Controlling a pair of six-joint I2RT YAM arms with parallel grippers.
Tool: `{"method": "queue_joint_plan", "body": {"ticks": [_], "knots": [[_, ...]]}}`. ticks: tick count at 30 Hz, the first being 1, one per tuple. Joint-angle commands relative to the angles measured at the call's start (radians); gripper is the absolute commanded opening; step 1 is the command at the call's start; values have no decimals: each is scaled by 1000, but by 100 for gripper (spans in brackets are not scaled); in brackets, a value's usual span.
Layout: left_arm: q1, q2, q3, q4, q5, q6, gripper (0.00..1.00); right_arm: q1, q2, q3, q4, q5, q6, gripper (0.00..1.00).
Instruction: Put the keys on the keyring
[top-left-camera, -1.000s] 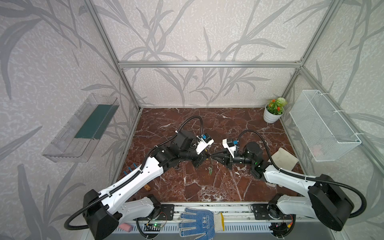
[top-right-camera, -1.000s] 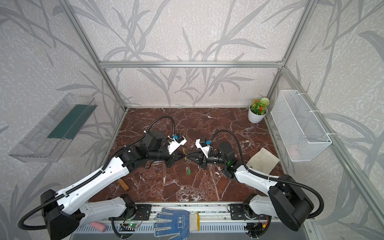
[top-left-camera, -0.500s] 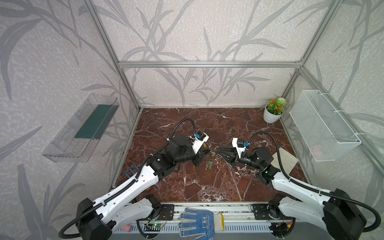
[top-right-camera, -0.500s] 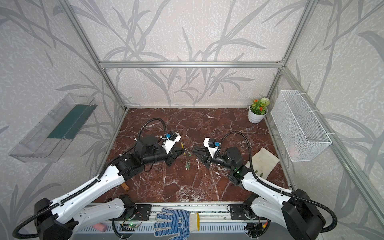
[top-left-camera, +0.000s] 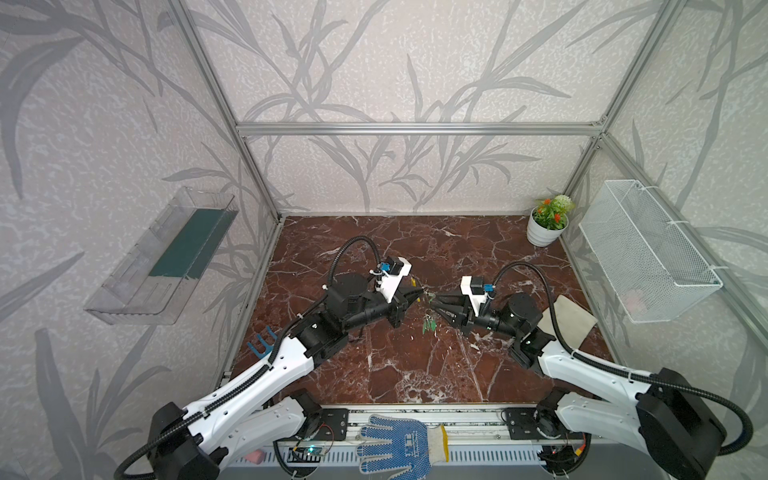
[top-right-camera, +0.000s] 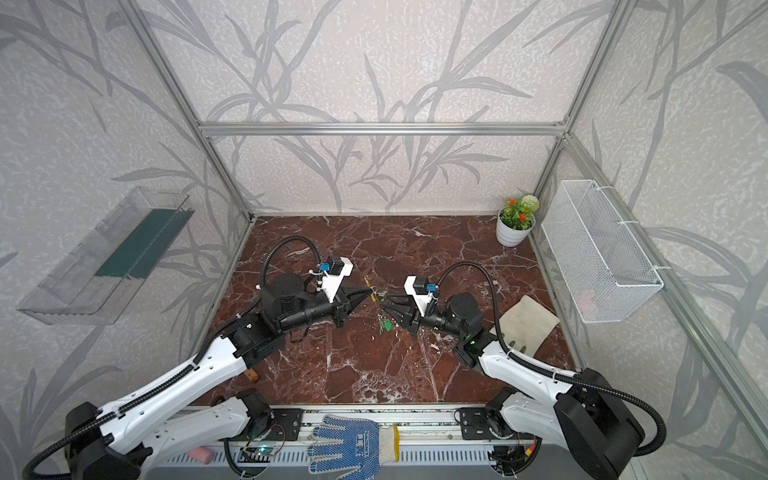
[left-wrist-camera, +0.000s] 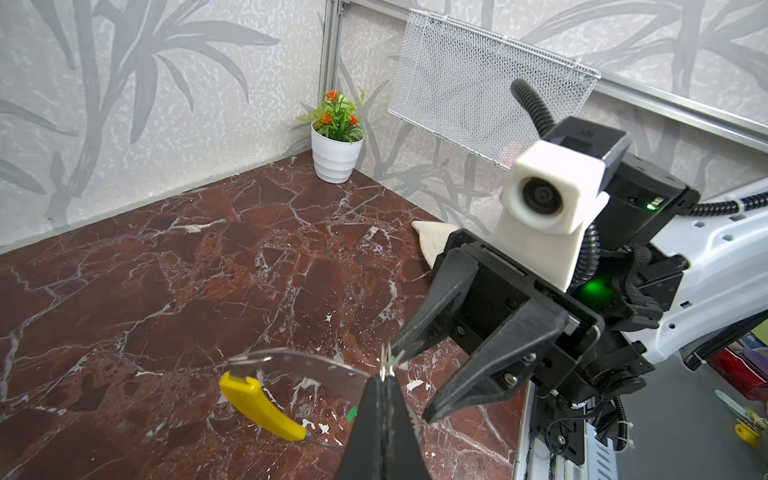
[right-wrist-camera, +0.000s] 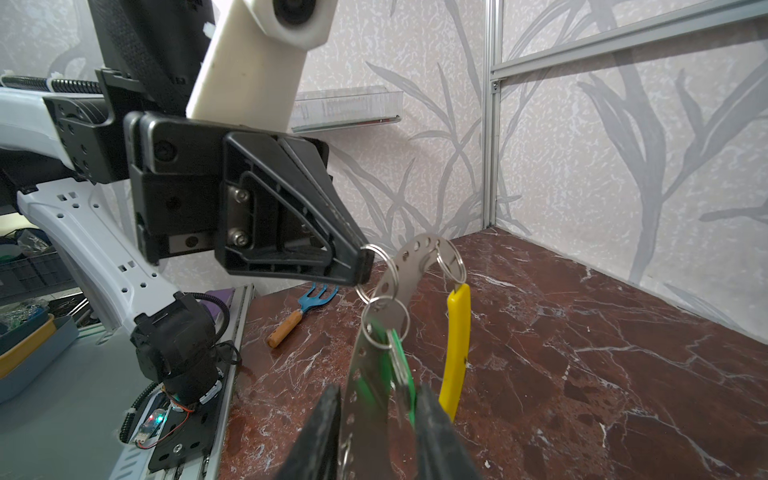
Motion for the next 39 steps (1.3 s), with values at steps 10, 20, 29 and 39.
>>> {"method": "queue_joint_plan", "body": {"ticks": [10, 20, 29, 39], "knots": [[-3, -8, -9, 65, 64, -22, 0, 5, -5, -20, 80, 34, 13, 26], [-2, -2, -2, 56, 89, -23, 0, 4, -14, -25, 83, 41, 11, 27], [-3, -5, -22, 105, 77, -46, 0, 3, 2, -29, 124, 2, 22, 7], [-2, -15, -75, 248, 48, -107, 0, 5, 56, -12, 168, -78, 58, 0]]}}
